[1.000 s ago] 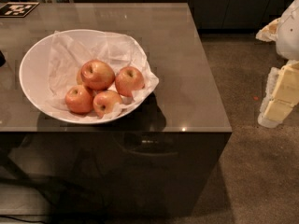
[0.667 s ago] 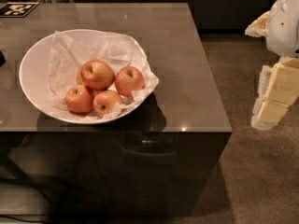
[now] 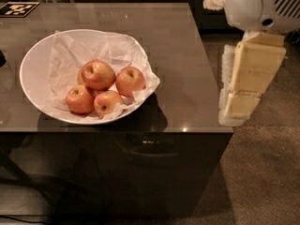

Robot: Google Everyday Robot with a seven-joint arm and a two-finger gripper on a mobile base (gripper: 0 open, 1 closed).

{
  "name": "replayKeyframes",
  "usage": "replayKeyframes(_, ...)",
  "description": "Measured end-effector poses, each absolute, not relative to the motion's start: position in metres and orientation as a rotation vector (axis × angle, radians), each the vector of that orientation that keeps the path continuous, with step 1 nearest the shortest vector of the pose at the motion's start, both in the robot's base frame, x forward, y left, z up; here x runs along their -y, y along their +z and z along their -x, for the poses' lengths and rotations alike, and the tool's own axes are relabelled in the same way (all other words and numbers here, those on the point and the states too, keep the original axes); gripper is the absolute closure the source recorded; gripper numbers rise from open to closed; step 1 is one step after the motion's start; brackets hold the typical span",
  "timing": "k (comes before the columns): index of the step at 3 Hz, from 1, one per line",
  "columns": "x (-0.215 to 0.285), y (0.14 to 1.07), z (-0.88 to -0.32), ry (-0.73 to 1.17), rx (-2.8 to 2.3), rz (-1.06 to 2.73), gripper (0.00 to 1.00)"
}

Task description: Pick apple from white bowl

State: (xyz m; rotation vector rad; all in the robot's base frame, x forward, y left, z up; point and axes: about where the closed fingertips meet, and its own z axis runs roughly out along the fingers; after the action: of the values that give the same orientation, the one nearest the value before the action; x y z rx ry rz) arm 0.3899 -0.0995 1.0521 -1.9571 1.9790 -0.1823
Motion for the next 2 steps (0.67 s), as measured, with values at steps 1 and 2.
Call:
replayKeyframes(1, 0.0969, 1.0539, -0.3892, -0.184, -1.971, 1.96, 0.0)
replayKeyframes(2, 0.0965, 1.054, -0.3894, -0.184, -1.97, 1.96, 0.0)
